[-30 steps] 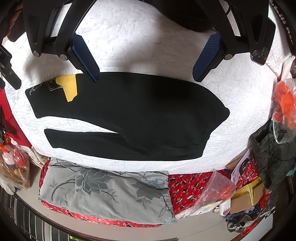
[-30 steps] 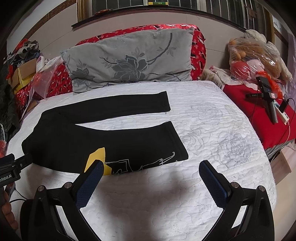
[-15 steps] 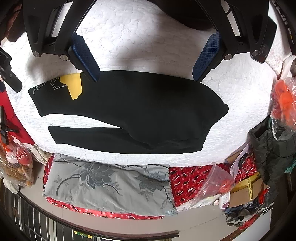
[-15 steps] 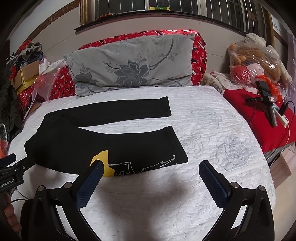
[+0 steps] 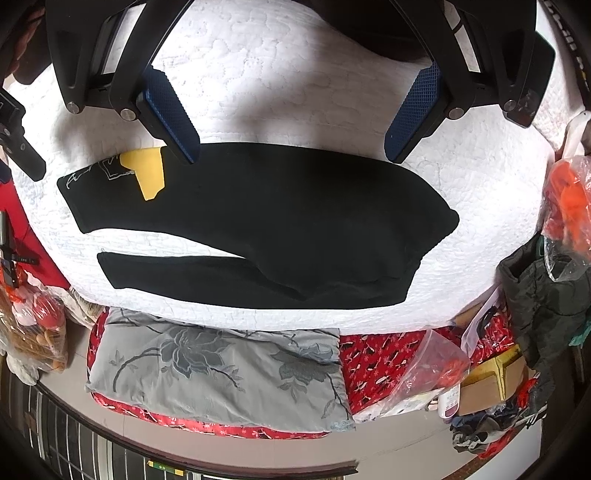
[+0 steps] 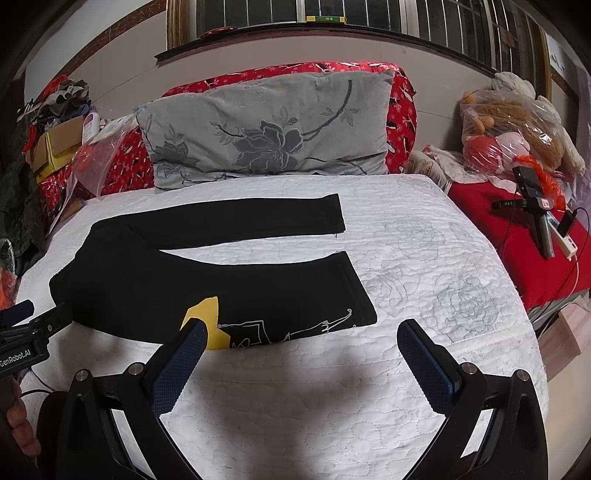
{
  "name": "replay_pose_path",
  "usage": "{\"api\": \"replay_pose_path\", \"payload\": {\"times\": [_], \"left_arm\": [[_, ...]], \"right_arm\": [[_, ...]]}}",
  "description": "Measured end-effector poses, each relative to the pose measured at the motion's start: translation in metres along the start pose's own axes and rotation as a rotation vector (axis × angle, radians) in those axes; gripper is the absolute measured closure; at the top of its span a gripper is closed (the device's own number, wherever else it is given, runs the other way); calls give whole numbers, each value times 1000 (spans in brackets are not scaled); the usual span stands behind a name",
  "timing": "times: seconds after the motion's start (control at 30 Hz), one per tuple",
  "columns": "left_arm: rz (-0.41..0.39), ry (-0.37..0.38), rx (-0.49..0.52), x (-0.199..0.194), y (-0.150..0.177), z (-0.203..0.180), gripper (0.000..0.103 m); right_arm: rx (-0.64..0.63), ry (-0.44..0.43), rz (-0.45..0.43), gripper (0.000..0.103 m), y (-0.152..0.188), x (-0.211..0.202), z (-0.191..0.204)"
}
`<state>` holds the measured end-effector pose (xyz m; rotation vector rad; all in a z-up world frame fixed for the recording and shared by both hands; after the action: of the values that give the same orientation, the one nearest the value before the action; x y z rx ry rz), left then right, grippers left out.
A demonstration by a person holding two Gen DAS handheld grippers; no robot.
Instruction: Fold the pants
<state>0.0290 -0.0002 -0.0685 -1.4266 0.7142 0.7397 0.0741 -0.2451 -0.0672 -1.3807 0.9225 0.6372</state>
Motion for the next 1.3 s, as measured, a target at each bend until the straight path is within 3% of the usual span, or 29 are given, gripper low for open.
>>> {"api": "replay_pose_path", "payload": {"times": [0.37, 0.53, 0.67, 0.8, 1.0, 1.17, 1.3], "left_arm": [[27, 8, 3, 11, -4, -2, 1], [92, 15, 1, 26, -14, 3, 1], [183, 55, 3, 41, -57, 19, 1], [264, 79, -88, 62, -127, 64, 1], [383, 49, -231, 119, -220, 150, 1], [507, 43, -360, 183, -239, 203, 2], [542, 46, -363, 225, -244, 215, 3]], "right_arm": [[1, -3, 25, 0, 2, 8, 0], [14, -25, 59, 0, -1, 17, 0], [72, -59, 73, 0, -25, 26, -13], [104, -47, 61, 0, -77, 46, -39], [149, -72, 208, 0, -134, 122, -65], [199, -97, 297, 1, -149, 181, -75], [174, -92, 336, 1, -160, 216, -74]]}}
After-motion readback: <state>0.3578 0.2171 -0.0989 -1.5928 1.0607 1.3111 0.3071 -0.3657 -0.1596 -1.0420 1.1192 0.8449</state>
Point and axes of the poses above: each gripper's, at about its wrist camera, not at the fingertips, and x roughly the way its jaws point, z to its left, y to its underside, the point moved 7 cm from there along x, roughly the way its jaws point, and after that the axes turned 7 degrees about z, right-handed, at the moved point
